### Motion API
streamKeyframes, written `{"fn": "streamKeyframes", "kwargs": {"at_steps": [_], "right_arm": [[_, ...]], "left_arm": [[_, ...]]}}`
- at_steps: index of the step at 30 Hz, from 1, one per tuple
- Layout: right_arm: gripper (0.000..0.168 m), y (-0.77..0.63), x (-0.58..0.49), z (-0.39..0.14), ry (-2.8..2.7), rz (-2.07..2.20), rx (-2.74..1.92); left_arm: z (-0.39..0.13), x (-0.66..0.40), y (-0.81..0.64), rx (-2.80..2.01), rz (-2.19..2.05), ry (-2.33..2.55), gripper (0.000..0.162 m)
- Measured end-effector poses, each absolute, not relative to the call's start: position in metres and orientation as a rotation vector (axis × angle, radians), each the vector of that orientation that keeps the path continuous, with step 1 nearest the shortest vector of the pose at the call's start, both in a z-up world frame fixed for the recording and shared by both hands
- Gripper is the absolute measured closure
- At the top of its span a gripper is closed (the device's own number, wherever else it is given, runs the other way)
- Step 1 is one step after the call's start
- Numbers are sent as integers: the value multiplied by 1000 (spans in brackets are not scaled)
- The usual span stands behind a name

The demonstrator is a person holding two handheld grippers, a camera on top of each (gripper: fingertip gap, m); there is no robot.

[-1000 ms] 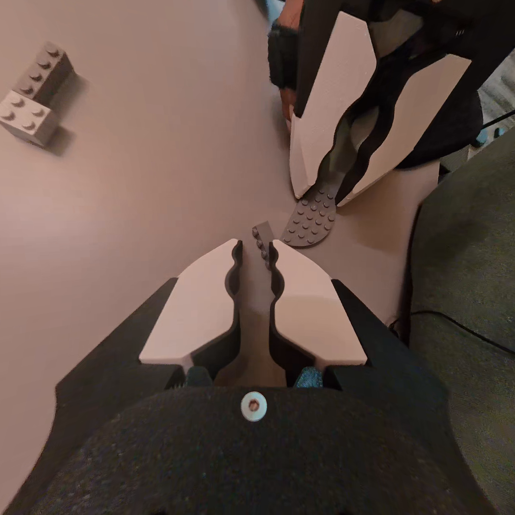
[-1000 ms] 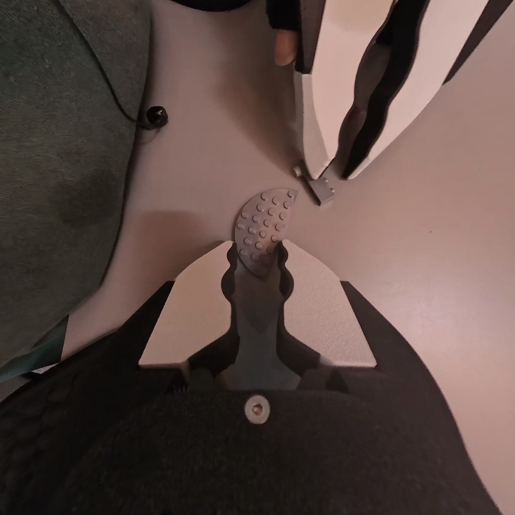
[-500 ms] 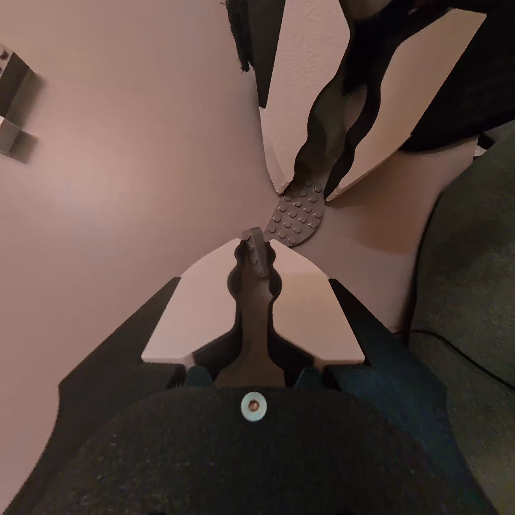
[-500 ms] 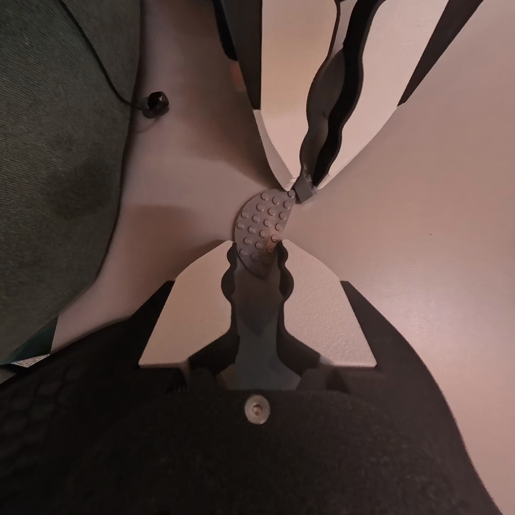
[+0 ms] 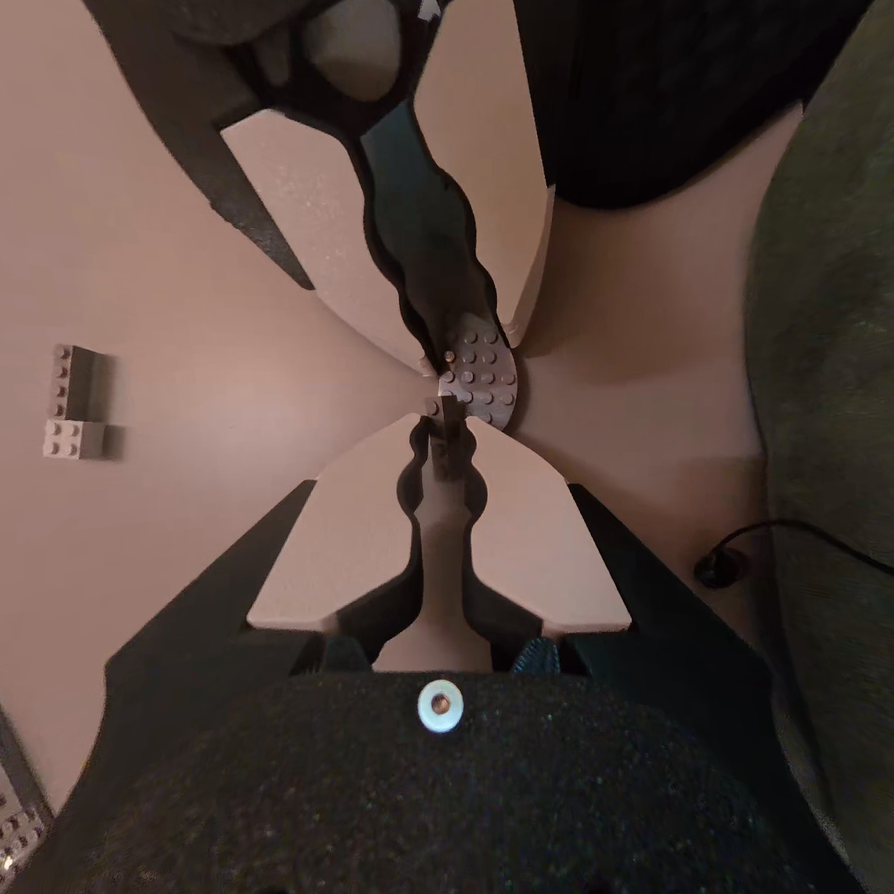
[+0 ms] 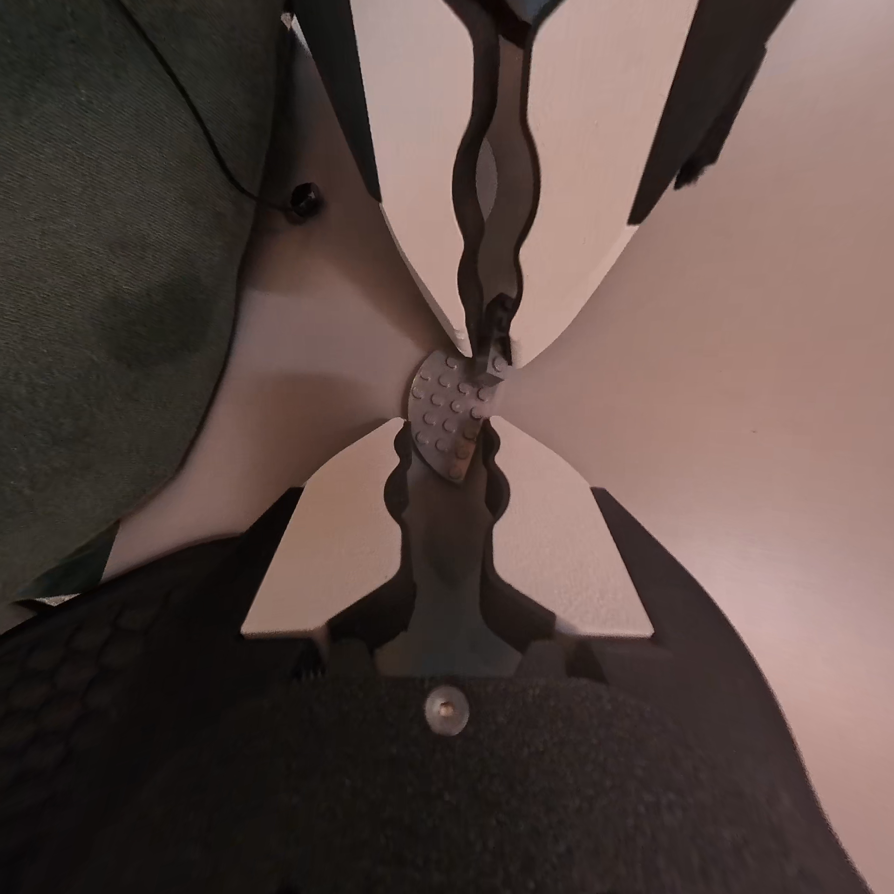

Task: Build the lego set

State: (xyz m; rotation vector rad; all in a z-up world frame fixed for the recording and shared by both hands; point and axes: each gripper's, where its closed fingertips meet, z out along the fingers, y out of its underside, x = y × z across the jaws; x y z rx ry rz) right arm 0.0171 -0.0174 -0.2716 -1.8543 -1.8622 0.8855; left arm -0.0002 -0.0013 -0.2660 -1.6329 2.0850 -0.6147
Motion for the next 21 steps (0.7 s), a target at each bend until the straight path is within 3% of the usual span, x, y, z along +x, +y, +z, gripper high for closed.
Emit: {"fn": "streamKeyframes", "kwargs": {"at_steps": [1,21], "right_arm": [[141,-17,17,-272,-1874,876,-1852],[140,-21,18,-276,-1989,819,-1826]], "left_arm": [[-267,0,-3,-1623,-618,2101,150],[-268,-3,-7,-1684,-696,2119,147]]}}
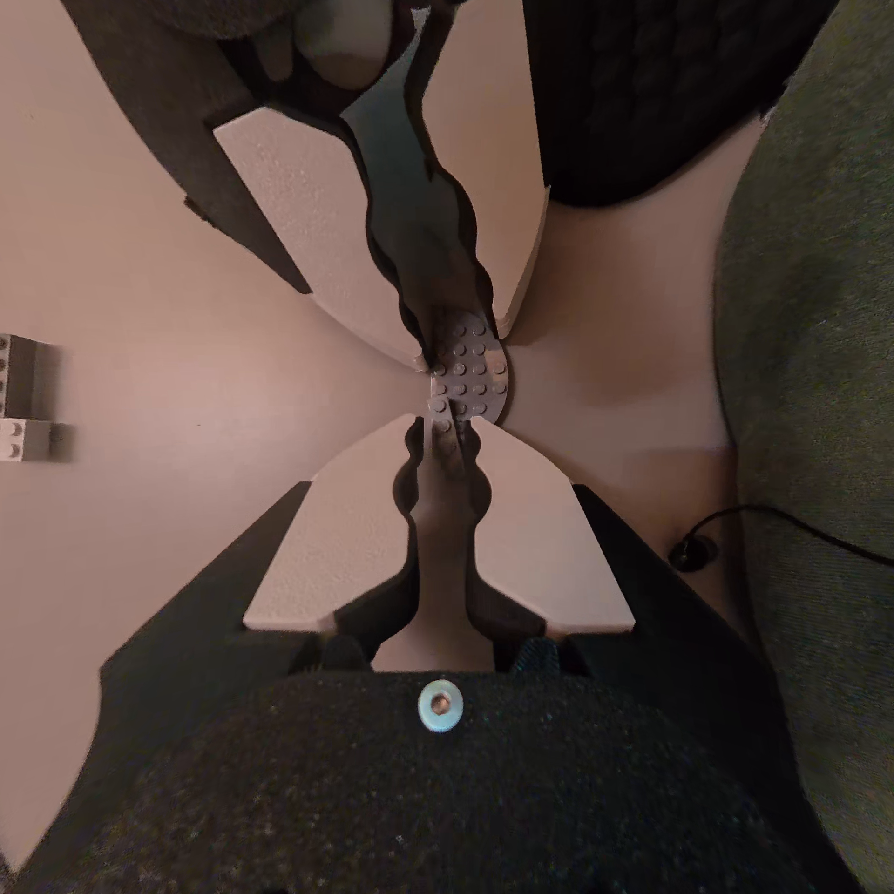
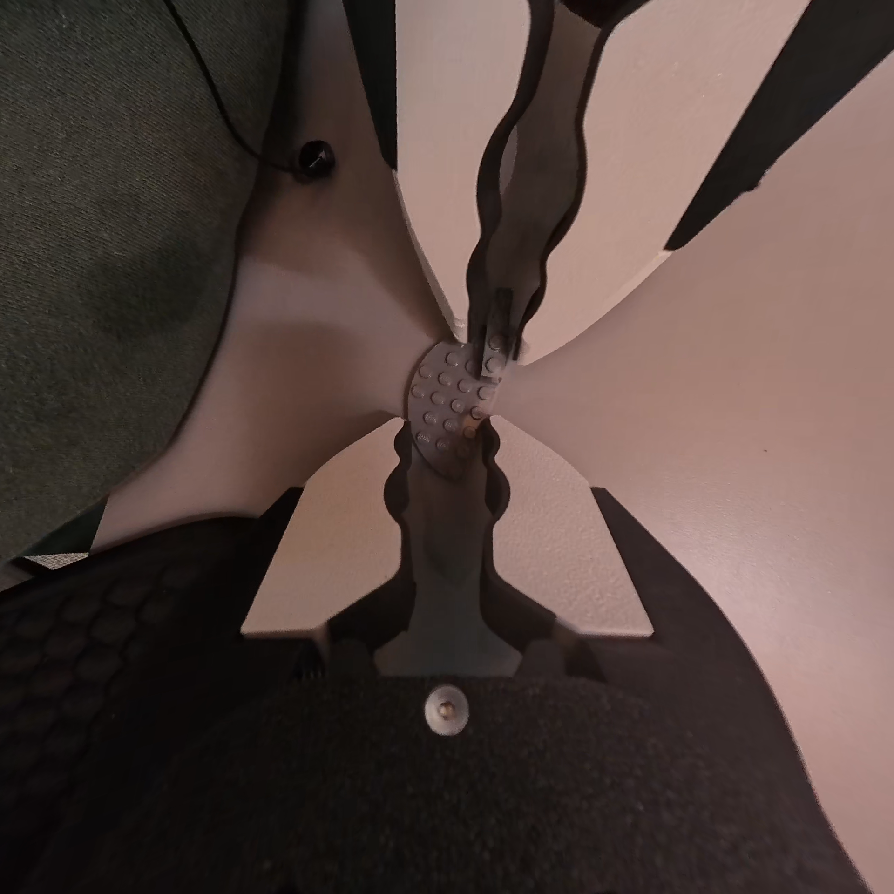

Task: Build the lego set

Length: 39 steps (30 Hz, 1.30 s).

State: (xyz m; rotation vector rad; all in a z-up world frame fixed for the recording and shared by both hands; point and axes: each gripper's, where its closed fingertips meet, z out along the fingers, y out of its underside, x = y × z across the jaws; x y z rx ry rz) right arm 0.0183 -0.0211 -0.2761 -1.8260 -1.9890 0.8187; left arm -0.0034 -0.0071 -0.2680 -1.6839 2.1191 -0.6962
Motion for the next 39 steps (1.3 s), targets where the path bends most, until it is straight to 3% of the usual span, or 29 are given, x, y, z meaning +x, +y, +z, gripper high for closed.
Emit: {"fn": "streamKeyframes", "kwargs": {"at_steps": [11,21,29,39], "right_arm": [[141,-22,19,-275,-2021,843,-1778],[141,-22,19,-276,-2019,830,-1768],[141,-23,20,-276,-2033,810,-1732],[141,-23,24,-276,-2038,817,-1763]], "left_arm": [[-270,-6,-6,-1639,-641,2210,154],[-267,-5,-8,-1679,-704,2177,148],[-261,-7,-6,-1892,-1027,2080,143],[-271,-1,16,-1912,-985,2098,147]]}}
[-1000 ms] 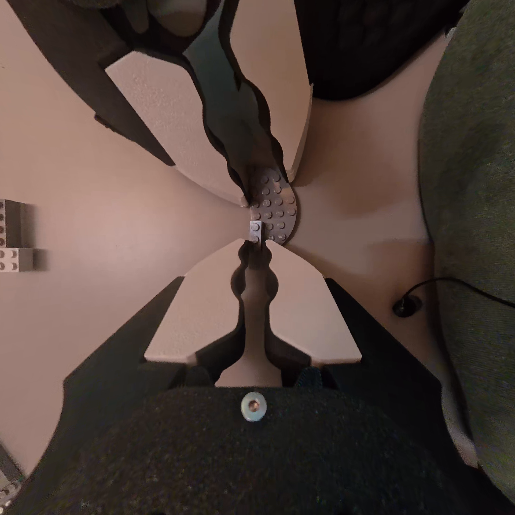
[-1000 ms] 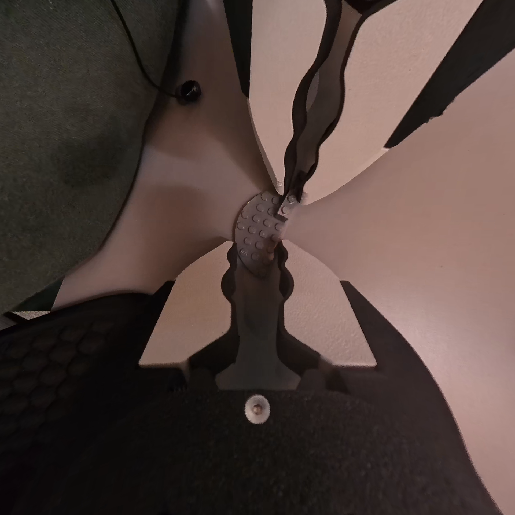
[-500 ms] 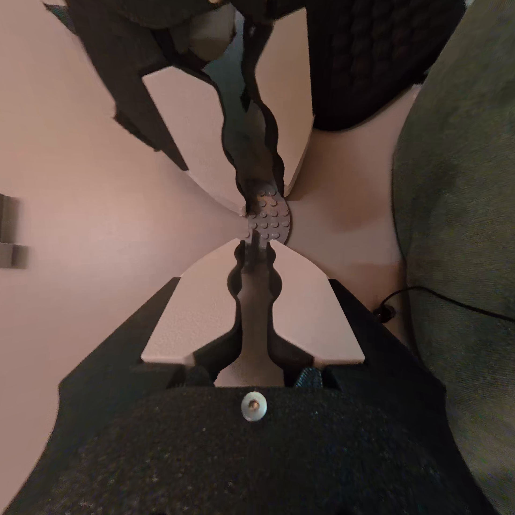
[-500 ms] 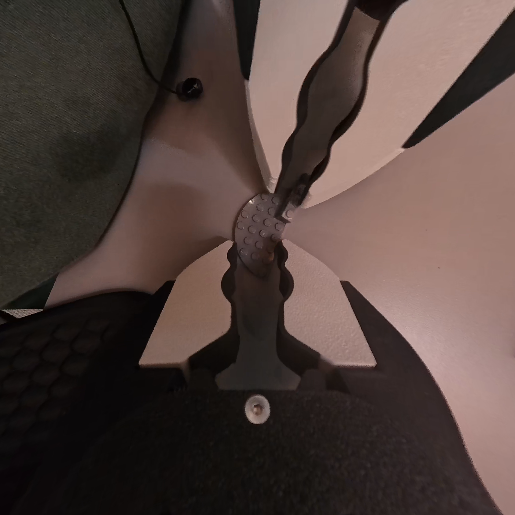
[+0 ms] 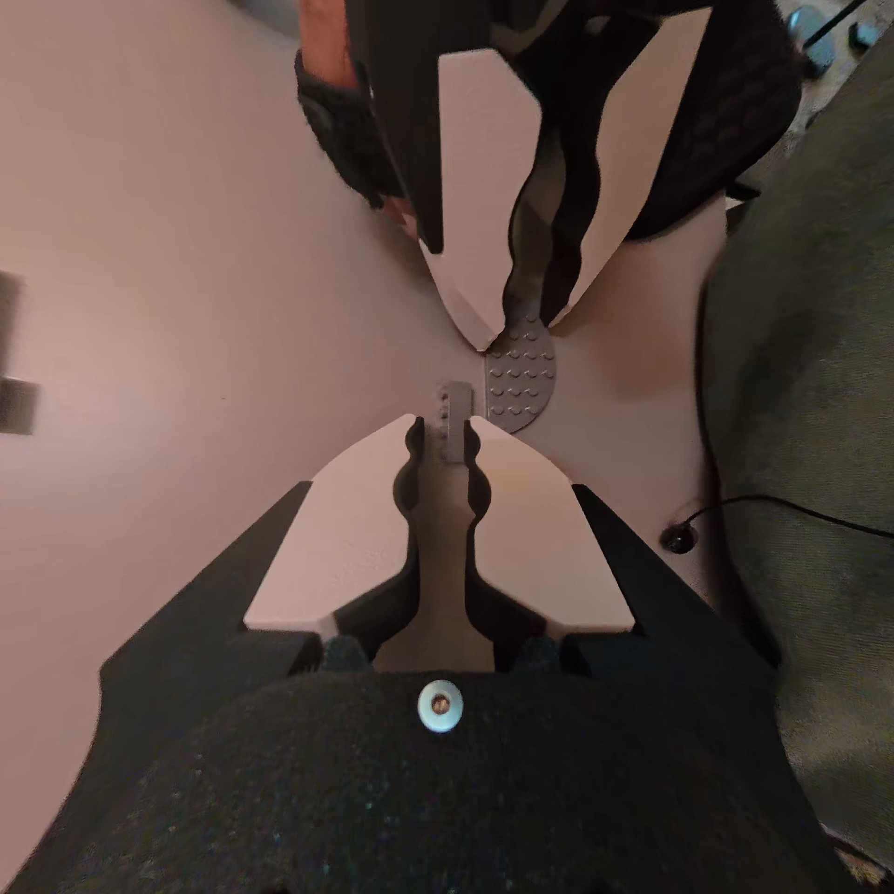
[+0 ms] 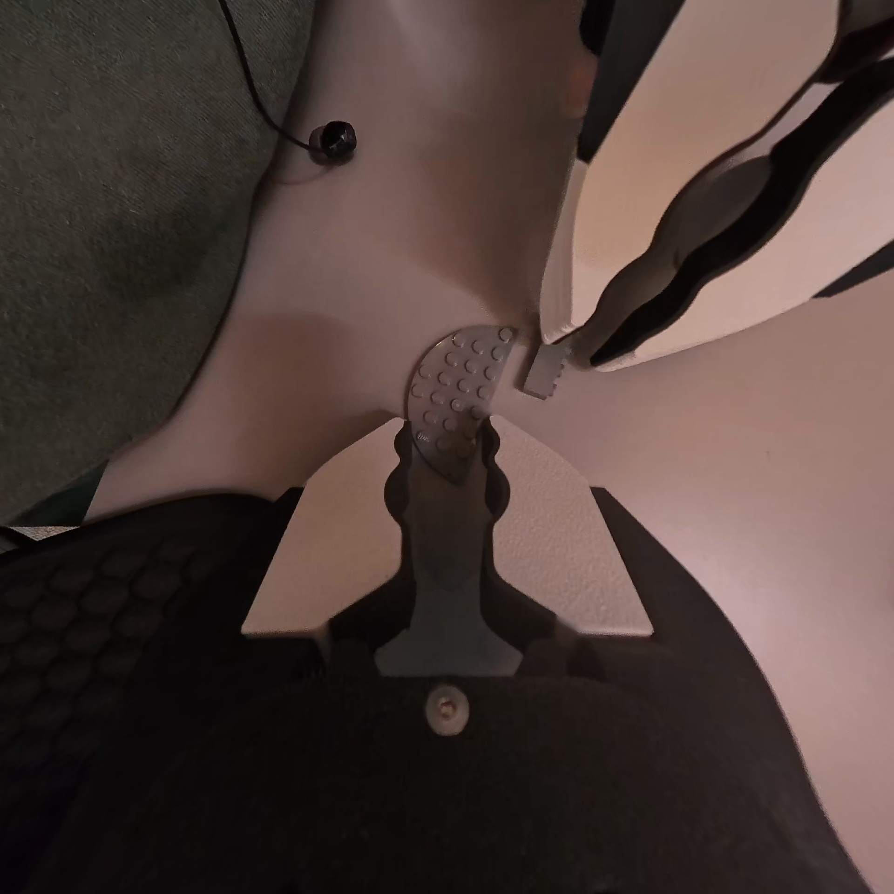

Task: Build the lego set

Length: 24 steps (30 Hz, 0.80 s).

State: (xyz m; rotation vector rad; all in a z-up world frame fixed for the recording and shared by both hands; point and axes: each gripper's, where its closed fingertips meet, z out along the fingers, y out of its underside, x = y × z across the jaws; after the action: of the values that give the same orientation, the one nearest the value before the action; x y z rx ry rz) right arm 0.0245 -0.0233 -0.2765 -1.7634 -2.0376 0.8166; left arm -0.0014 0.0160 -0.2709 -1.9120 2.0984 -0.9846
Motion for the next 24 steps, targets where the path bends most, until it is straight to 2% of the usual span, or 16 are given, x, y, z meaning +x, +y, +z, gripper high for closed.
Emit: {"fn": "streamKeyframes", "kwargs": {"at_steps": [6,10,14,24], "right_arm": [[141,-26,27,-276,-2031,828,-1787],[141,-26,29,-276,-2028,833,-1799],[140,-26,29,-276,-2031,829,-1799],[141,-23,25,-276,-2000,811,-1792]], "left_arm": [[-273,0,12,-1868,-915,2169,150],[-276,-4,3,-1840,-860,2227,146],[-279,-5,2,-1803,-782,2222,154],[-270,-9,-1,-1781,-768,2161,154]]}}
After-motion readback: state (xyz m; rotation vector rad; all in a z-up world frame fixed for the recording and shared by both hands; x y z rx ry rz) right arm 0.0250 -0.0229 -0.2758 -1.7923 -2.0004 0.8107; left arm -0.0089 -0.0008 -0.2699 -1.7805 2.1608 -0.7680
